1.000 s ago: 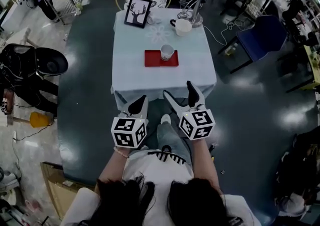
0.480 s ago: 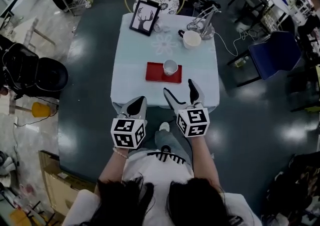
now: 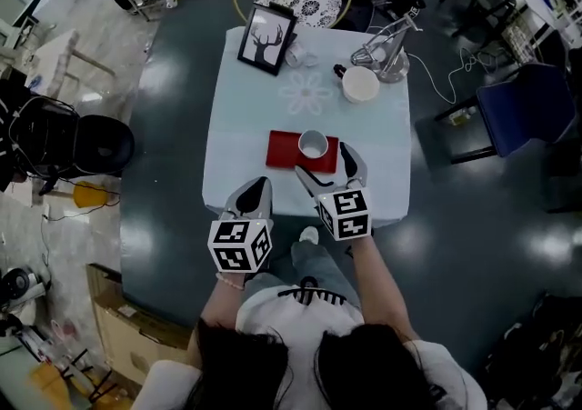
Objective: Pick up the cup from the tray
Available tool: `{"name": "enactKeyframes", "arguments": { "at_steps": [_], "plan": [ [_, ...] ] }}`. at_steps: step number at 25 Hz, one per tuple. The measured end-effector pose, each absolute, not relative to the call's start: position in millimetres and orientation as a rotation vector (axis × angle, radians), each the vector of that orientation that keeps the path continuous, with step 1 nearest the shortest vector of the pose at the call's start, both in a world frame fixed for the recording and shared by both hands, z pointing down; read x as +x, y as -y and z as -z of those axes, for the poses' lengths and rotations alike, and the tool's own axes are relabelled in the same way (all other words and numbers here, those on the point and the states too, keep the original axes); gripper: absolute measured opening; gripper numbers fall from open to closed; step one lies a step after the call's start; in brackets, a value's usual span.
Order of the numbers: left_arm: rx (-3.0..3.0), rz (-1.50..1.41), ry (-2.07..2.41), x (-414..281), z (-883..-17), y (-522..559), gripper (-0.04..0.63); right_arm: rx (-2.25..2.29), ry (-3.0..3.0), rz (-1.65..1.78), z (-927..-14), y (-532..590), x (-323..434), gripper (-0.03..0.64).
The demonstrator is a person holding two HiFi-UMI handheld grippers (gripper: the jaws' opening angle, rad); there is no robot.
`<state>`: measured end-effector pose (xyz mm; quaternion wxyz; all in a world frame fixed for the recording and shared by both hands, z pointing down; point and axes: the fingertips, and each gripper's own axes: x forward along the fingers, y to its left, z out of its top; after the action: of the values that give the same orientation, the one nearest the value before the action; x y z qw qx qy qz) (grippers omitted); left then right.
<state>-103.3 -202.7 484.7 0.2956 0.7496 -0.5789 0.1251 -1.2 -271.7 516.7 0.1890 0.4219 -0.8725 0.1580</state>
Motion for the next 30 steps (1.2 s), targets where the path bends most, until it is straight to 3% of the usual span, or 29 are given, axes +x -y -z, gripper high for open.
{"name": "enactKeyframes", "arguments": {
  "at_steps": [15,18,30],
  "plan": [
    [1.84,-0.403,1.569,-97,-531,227,0.002,1.051,2.326,-0.541,-615,322,-19,0.462],
    [1.817,-0.427,1.576,-99,-537,222,0.002,1.023,2.311,-0.54,-619,325,-22,0.381],
    [1.856,-0.447,1.579,-86,-542,219,0.002,1.158,2.263,-0.527,-601,327,27,0.368]
  ]
}}
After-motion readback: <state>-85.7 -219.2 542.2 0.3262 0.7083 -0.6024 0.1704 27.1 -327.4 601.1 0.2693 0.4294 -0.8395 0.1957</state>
